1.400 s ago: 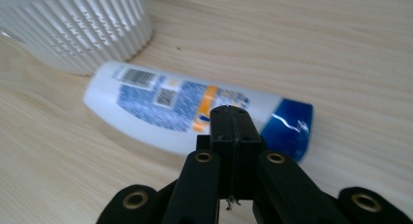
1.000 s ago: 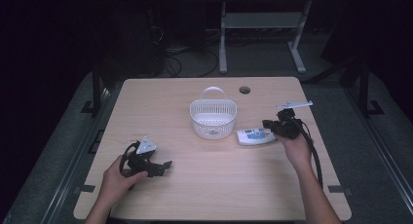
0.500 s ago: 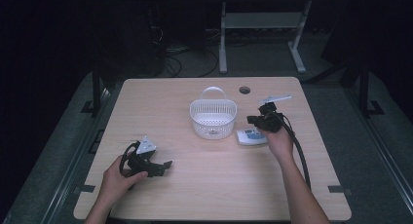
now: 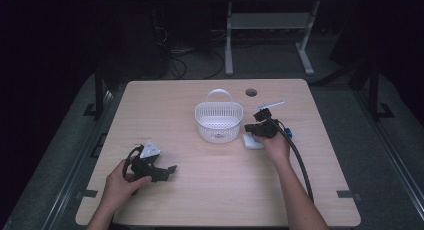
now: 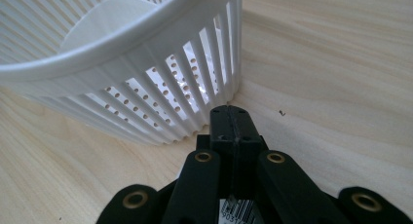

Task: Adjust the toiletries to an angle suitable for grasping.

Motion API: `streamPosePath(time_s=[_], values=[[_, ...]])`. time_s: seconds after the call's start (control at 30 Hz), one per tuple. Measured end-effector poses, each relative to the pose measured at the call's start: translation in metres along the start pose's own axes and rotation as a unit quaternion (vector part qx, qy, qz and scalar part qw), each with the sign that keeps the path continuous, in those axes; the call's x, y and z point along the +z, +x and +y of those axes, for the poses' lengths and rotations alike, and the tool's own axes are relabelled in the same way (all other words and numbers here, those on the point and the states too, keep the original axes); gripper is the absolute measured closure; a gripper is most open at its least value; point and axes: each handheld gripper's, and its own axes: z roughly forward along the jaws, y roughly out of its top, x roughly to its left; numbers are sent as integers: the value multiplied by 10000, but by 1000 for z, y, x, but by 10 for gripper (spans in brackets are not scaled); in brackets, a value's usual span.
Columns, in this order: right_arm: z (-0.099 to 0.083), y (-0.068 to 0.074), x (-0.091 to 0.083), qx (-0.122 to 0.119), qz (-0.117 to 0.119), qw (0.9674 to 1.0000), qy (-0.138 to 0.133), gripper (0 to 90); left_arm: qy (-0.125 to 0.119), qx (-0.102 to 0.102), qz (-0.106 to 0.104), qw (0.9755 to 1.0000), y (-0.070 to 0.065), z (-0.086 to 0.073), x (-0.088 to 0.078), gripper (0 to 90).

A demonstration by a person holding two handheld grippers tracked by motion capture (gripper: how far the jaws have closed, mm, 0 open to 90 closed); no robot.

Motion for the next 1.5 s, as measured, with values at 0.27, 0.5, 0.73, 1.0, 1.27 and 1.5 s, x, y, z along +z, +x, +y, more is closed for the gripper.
streamPosePath(time_s=[0.27, 0.5, 0.73, 1.0, 1.27, 1.5], values=[[-3, 0, 4, 1, -33, 9999, 142, 896, -3, 7, -6, 10000, 0, 0, 0, 132], [-7, 4, 3, -86, -25, 9998, 198, 896, -3, 11, -7, 10000, 0, 0, 0, 133], [-15, 5, -1, -91, 19, 9996, 267, 896, -16, 6, -8, 10000, 0, 0, 0, 133], [-20, 11, -10, -263, 72, 9991, 319, 896, -15, 9, -7, 10000, 0, 0, 0, 133], [-30, 14, -19, -366, 116, 9986, 351, 896, -17, 8, -6, 10000, 0, 0, 0, 132], [-40, 16, -29, -427, 159, 9983, 375, 896, -18, 9, -5, 10000, 0, 0, 0, 133]])
